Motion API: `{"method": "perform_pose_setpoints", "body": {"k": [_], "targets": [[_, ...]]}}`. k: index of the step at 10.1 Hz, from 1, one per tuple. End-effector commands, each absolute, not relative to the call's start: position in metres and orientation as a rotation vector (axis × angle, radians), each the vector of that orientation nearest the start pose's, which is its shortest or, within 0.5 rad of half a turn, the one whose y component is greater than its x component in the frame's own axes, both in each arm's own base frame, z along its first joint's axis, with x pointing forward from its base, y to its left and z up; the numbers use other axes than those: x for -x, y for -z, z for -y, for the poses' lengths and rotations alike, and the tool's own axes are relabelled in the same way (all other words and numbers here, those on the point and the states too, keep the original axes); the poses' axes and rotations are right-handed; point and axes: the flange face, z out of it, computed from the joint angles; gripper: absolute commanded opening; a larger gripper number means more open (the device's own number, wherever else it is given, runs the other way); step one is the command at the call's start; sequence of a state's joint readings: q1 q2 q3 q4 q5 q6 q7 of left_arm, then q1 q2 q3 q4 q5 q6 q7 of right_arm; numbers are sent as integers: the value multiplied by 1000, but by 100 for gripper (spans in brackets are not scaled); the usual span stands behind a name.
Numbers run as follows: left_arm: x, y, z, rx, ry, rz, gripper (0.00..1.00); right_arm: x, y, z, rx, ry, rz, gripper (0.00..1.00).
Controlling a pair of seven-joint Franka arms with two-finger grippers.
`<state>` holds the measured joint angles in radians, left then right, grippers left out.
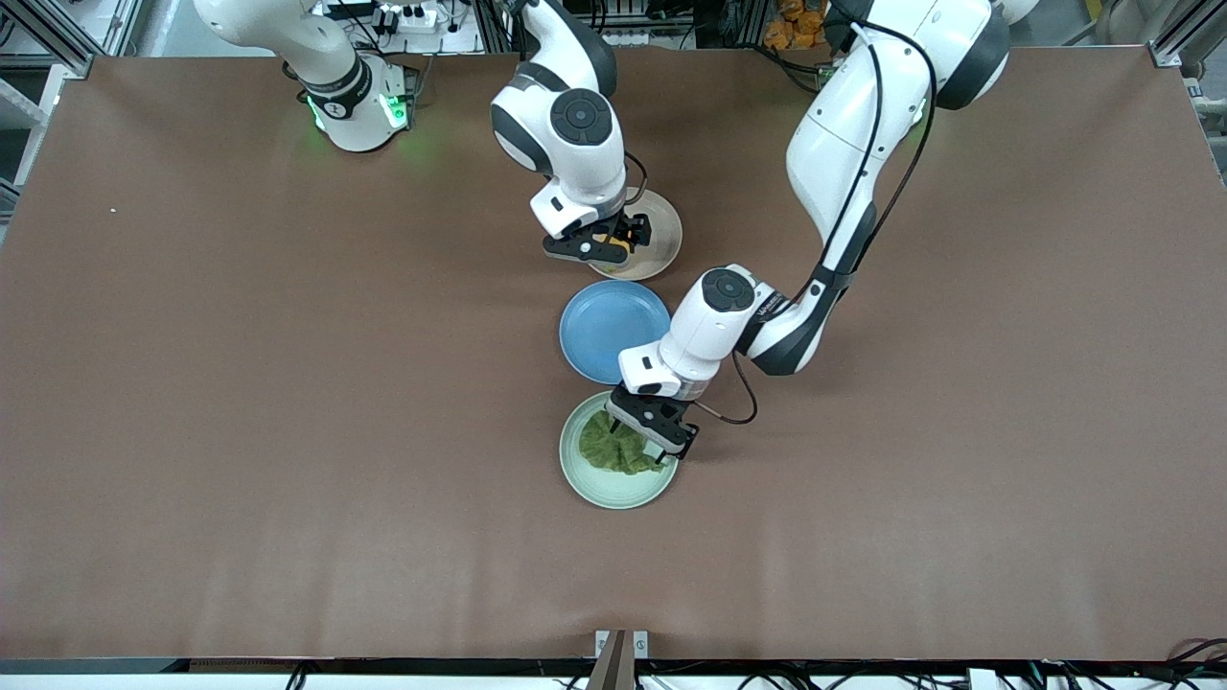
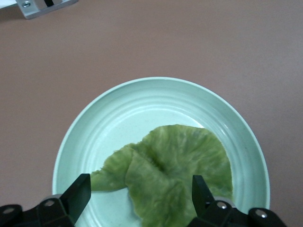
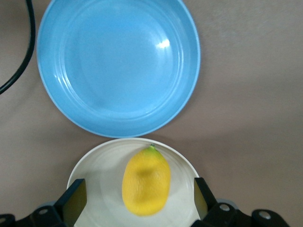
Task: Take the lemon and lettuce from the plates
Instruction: 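Lower the right gripper onto the lemon while the left gripper lowers onto lettuce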
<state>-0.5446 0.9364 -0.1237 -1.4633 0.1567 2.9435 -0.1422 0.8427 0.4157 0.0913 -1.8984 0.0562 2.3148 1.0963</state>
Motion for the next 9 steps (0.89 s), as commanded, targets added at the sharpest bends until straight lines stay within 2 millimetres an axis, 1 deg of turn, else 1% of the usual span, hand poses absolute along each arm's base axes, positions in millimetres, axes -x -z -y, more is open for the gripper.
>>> {"method": "perform_pose_setpoints", "body": {"k": [1,2,3,5,6,7,8,9], "targets": [[-602,-171,472,3099,901,-976,85,-367,-257,-510,3076,-58,-342,100],[-604,-167,468,3094,897,-970,83,-360,-245,-511,3087,-65,-328,100],[-605,-167,467,3091,898,-968,81,-348,-235,-510,3086,-60,-315,100],[-604,-165,467,3092,893,-968,65,-342,-225,-509,3052,-35,-355,100],[-605,-165,466,3091,893,-967,56,-338,-223,-513,3050,-36,-357,100],[-605,-165,466,3091,893,-967,45,-337,-217,-512,3058,-42,-356,100],[-605,-168,466,3091,896,-965,29,-330,-211,-514,3070,-52,-346,100],[-606,-168,465,3091,896,-963,15,-328,-207,-515,3076,-56,-344,100]]}}
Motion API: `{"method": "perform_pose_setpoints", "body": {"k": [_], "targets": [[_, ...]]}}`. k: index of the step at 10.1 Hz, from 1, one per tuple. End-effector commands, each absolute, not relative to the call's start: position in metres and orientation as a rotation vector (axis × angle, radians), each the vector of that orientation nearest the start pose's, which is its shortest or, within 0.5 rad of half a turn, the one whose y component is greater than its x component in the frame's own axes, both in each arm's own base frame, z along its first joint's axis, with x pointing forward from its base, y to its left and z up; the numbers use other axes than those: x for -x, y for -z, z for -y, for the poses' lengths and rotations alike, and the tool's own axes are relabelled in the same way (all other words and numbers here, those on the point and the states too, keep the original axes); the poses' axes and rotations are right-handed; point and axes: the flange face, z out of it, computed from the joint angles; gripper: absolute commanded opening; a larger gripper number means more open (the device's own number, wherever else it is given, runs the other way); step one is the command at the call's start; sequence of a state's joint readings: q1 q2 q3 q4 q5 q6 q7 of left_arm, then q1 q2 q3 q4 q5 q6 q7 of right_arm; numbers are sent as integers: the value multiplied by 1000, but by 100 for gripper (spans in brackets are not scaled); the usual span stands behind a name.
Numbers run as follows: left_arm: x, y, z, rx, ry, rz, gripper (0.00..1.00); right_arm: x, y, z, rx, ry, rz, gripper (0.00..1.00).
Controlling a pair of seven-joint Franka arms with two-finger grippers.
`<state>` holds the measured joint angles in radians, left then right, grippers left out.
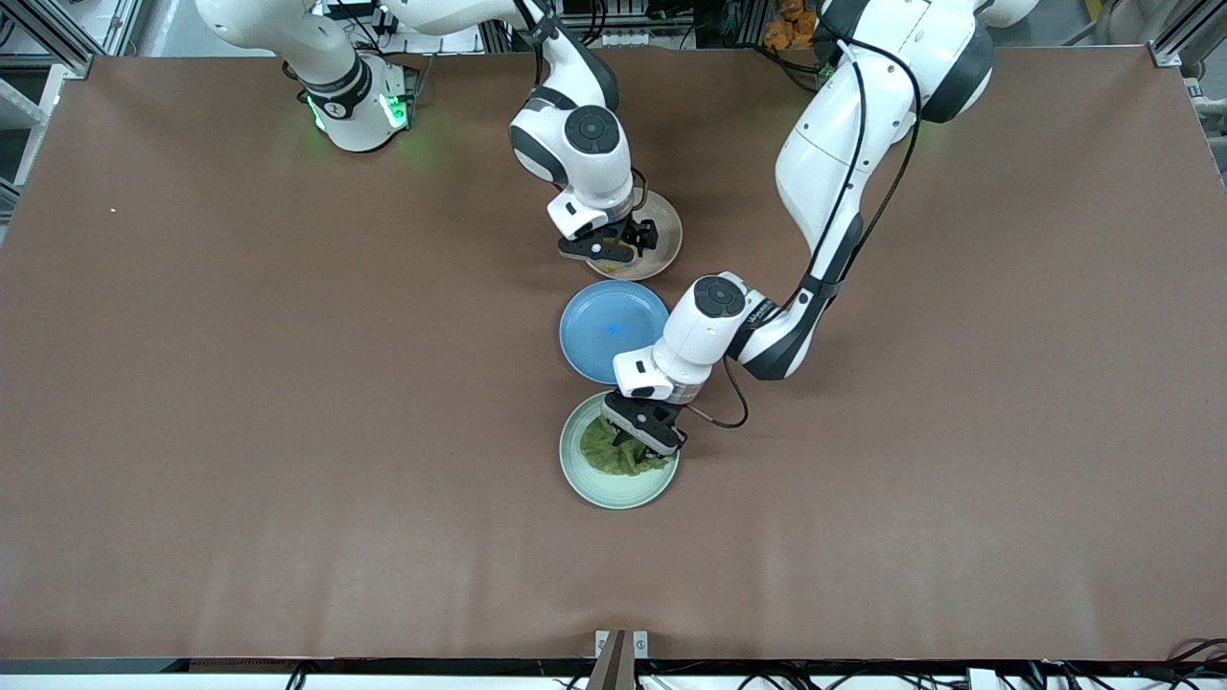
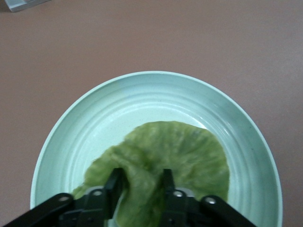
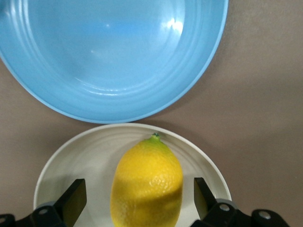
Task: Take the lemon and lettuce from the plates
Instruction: 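Lower the right gripper onto the lemon while the left gripper lowers onto lettuce, then close the right gripper on the lemon while the left gripper grips lettuce, then carry the lemon off the plate while the left gripper carries the lettuce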
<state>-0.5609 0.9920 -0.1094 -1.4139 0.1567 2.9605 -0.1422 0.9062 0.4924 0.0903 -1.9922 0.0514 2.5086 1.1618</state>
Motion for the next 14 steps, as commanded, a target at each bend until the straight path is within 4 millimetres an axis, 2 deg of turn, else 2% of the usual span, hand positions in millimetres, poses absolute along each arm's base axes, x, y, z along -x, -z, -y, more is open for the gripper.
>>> {"method": "perform_pose_setpoints", "body": {"k": [1,3,5,6,7,8,9,10,11,12,14], "targets": [[-606,-170,465,3089,899,-965,0,-325,-207,-517,3078,-55,-337,100],[-612,-181,460,3086,915,-952,0,-324,-207,-518,3077,-54,-339,100],[-621,-208,453,3085,887,-923,0,-324,-206,-518,3079,-54,-337,63],[-625,-237,452,3075,815,-914,0,-324,-207,-518,3077,-52,-337,47],[-625,-261,448,3066,720,-902,0,-326,-207,-517,3077,-51,-339,44],[-632,-286,435,3069,671,-862,0,-328,-207,-517,3075,-50,-344,42],[-644,-312,410,3067,610,-812,0,-329,-207,-515,3080,-52,-342,38],[-659,-336,374,3068,547,-737,0,-331,-210,-516,3080,-52,-344,32],[-668,-348,345,3076,475,-684,0,-337,-217,-514,3075,-48,-348,32],[-681,-359,306,3090,426,-613,0,-343,-224,-513,3068,-41,-349,31],[-701,-355,235,3060,308,-639,0,-365,-254,-504,3114,-83,-343,28]]}}
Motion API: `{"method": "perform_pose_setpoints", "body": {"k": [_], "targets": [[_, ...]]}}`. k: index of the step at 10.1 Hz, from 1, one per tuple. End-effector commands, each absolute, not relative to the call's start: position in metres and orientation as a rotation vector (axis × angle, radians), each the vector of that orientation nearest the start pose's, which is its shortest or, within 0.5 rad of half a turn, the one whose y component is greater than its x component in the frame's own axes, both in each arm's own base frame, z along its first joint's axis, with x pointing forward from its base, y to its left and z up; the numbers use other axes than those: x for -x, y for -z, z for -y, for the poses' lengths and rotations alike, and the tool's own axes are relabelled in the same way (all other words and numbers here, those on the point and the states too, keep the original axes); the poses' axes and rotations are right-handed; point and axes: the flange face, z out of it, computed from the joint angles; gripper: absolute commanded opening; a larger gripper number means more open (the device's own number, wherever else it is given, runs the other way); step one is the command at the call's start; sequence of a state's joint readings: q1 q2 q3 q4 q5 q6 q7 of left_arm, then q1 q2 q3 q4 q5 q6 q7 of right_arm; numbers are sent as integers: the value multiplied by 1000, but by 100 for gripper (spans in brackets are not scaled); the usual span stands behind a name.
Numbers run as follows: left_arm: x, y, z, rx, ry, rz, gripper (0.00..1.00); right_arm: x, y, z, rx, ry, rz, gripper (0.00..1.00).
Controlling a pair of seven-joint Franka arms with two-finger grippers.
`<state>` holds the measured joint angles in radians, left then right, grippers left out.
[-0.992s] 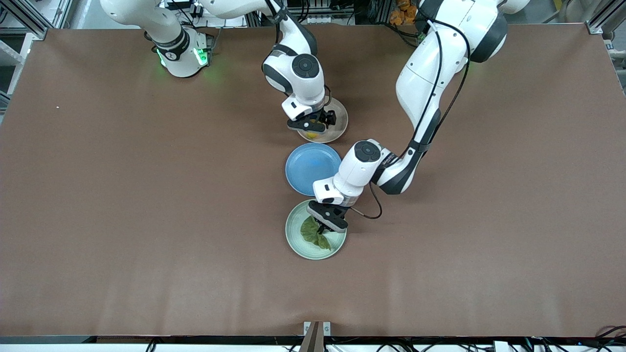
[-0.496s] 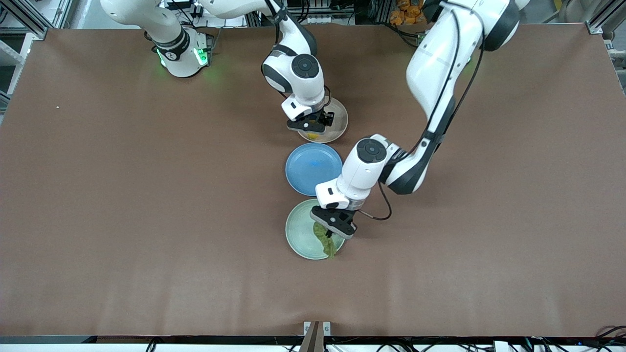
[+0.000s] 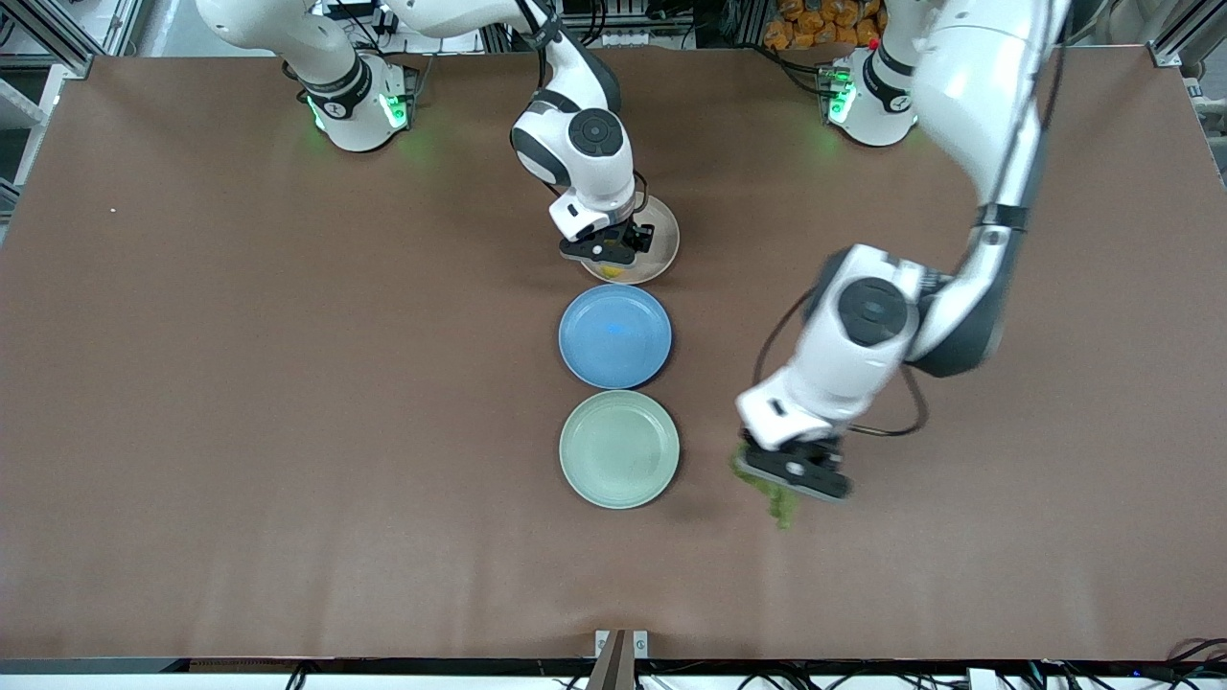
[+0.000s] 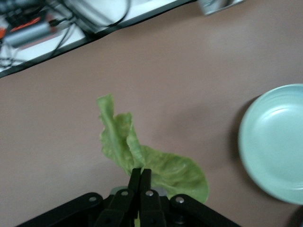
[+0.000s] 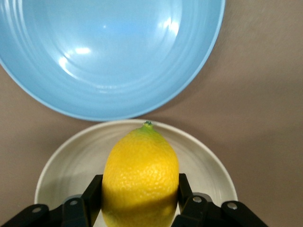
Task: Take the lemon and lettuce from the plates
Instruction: 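Carry the lemon off the plate while the left gripper carries the lettuce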
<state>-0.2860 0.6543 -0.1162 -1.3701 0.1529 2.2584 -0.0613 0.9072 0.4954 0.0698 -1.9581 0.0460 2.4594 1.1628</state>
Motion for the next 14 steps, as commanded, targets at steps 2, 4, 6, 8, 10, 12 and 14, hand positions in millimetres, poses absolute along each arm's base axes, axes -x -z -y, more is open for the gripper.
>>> {"method": "perform_pose_setpoints", "body": {"k": [2,4,6,8,10,12,14], "targets": [[-723,-331,145,3043,242,-667,0,-395,-286,-480,3120,-102,-329,25],[-723,-296,98,3072,141,-585,0,-441,-291,-435,3133,-136,-316,23],[-723,-259,67,3092,60,-524,0,-495,-305,-372,3112,-114,-283,21],[-721,-234,67,3105,8,-500,0,-543,-315,-295,3105,-112,-215,20],[-721,-235,74,3112,12,-463,43,-570,-326,-229,3089,-131,-118,21],[-723,-238,67,3111,22,-461,100,-587,-319,-157,3063,-192,-121,21],[-725,-253,73,3105,55,-472,100,-584,-291,-100,3050,-261,-78,21]]}}
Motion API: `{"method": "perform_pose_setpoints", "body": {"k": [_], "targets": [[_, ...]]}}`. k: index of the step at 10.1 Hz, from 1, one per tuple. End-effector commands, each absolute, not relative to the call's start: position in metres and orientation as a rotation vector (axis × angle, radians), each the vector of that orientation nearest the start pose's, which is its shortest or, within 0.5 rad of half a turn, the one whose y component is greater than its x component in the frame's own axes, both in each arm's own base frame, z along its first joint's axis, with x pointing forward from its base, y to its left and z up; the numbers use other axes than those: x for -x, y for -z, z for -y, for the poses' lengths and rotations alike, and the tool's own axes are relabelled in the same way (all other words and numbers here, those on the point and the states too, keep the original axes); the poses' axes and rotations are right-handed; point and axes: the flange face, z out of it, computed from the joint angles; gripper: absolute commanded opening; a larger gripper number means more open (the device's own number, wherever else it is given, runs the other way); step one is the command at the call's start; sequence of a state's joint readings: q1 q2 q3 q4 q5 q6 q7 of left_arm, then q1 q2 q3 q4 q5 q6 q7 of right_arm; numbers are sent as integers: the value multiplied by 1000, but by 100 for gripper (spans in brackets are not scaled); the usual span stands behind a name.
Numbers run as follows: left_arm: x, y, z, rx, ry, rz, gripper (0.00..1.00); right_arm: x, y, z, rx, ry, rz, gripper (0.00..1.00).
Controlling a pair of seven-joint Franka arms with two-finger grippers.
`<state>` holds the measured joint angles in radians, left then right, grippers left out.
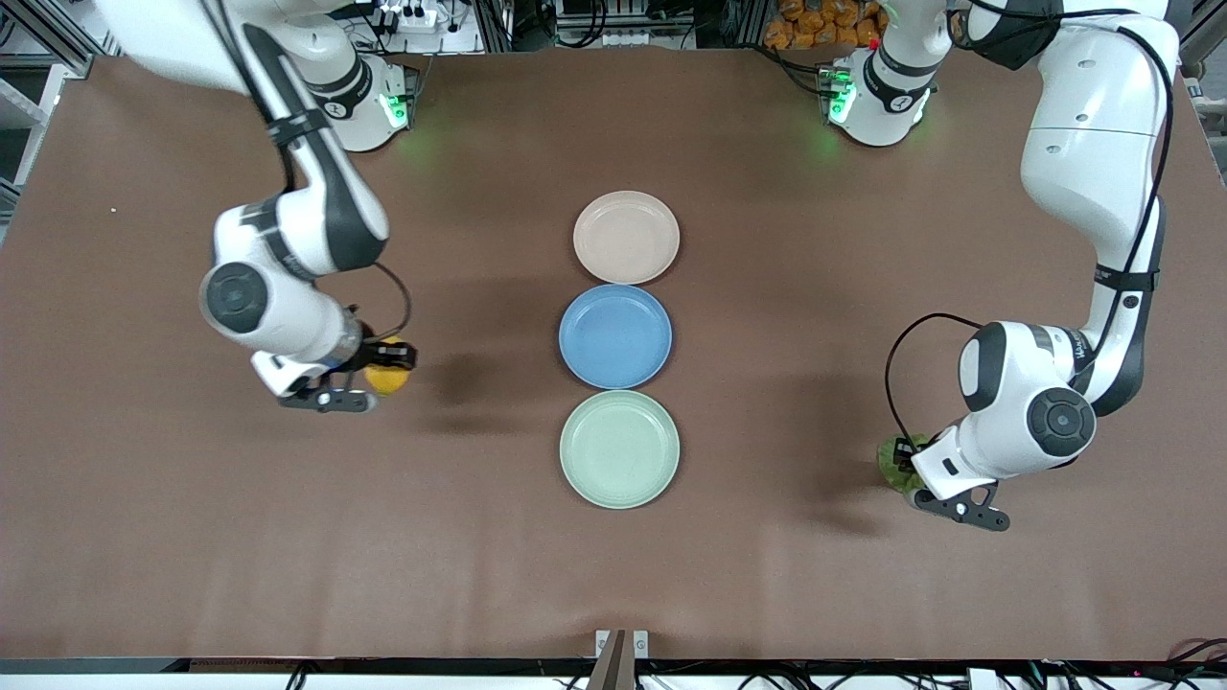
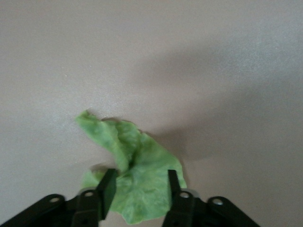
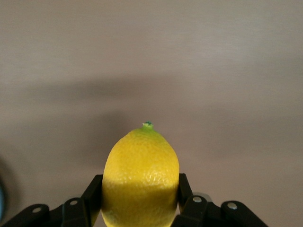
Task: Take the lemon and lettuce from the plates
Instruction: 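Carry the lemon off the plate while the left gripper carries the lettuce, then open the right gripper on the table while the left gripper releases lettuce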
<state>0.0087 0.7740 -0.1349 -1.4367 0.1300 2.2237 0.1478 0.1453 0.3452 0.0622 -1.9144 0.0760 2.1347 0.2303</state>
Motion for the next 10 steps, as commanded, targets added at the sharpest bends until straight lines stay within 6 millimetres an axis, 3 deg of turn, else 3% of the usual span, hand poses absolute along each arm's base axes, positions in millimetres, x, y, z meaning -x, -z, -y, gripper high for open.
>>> {"method": "perform_pose_setpoints", "body": {"k": [1,3,5,6,8,9,10], "targets": [[-726,-265,73,3102,79,-472,100,-583,-280,-87,3046,-277,-84,21],[-726,-299,73,3097,111,-473,100,-581,-264,-90,3043,-308,-78,22],[-719,-351,83,3088,133,-472,100,-577,-241,-87,3042,-321,-89,26],[-715,-378,81,3089,142,-462,100,-575,-234,-85,3042,-335,-92,33],[-701,-418,75,3145,89,-408,100,-574,-228,-82,3041,-351,-100,76],[-692,-442,76,3138,78,-414,100,-574,-227,-78,3040,-355,-112,93],[-682,-470,77,3133,84,-415,100,-574,-228,-77,3039,-355,-114,100]]}}
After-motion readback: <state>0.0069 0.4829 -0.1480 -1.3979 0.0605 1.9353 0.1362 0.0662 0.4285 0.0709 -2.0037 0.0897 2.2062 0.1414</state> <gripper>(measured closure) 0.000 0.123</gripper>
